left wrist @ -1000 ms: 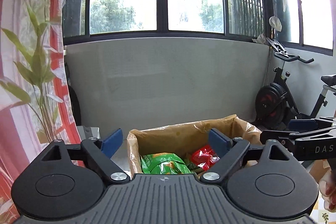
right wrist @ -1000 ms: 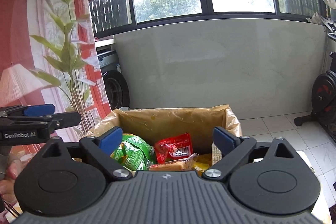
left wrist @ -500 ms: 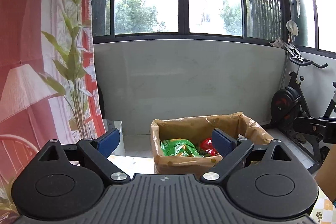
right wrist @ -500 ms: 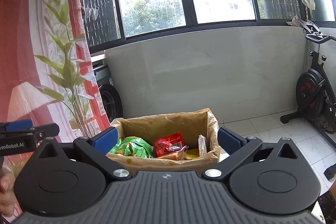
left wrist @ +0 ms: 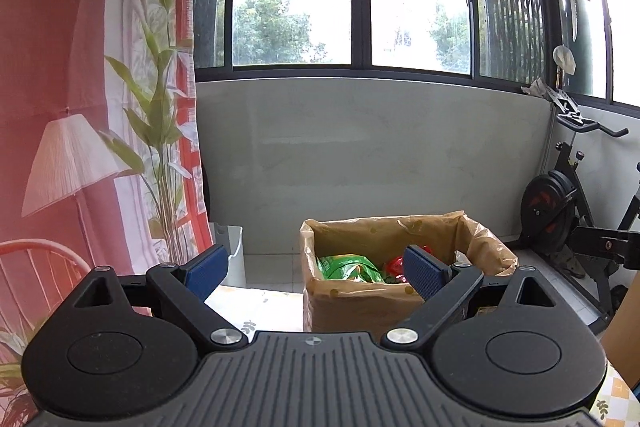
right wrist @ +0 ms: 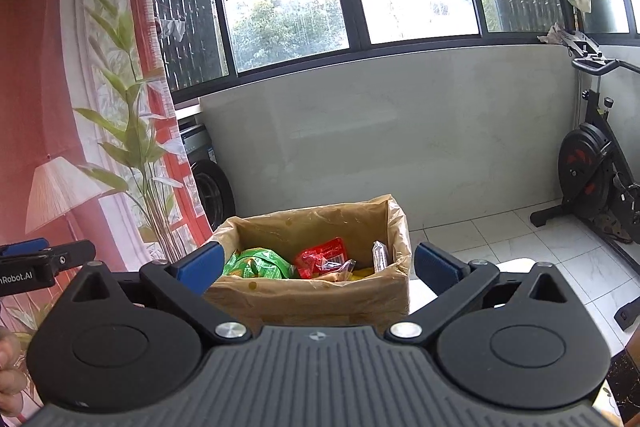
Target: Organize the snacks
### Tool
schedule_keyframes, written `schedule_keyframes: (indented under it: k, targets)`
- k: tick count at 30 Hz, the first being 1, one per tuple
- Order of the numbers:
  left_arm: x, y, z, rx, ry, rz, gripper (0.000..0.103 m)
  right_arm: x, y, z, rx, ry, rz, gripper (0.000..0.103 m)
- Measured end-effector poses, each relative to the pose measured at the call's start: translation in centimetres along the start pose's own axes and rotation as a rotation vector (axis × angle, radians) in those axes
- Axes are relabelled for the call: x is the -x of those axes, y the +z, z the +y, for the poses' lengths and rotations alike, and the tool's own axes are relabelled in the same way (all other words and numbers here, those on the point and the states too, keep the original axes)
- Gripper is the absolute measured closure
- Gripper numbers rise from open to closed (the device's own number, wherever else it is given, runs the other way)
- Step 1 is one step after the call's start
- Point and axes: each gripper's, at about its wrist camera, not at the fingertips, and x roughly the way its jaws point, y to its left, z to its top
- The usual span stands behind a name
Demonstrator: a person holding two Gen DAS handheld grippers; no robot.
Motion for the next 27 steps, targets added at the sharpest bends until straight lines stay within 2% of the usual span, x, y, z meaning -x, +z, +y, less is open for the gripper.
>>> schedule_keyframes:
  k: [27]
  targets:
    - [-0.05, -0.13, 0.42, 0.011, 0.006, 0.013, 0.008, -0.12, -0.09, 0.5, 0.018, 0.013, 0.012, 0.0]
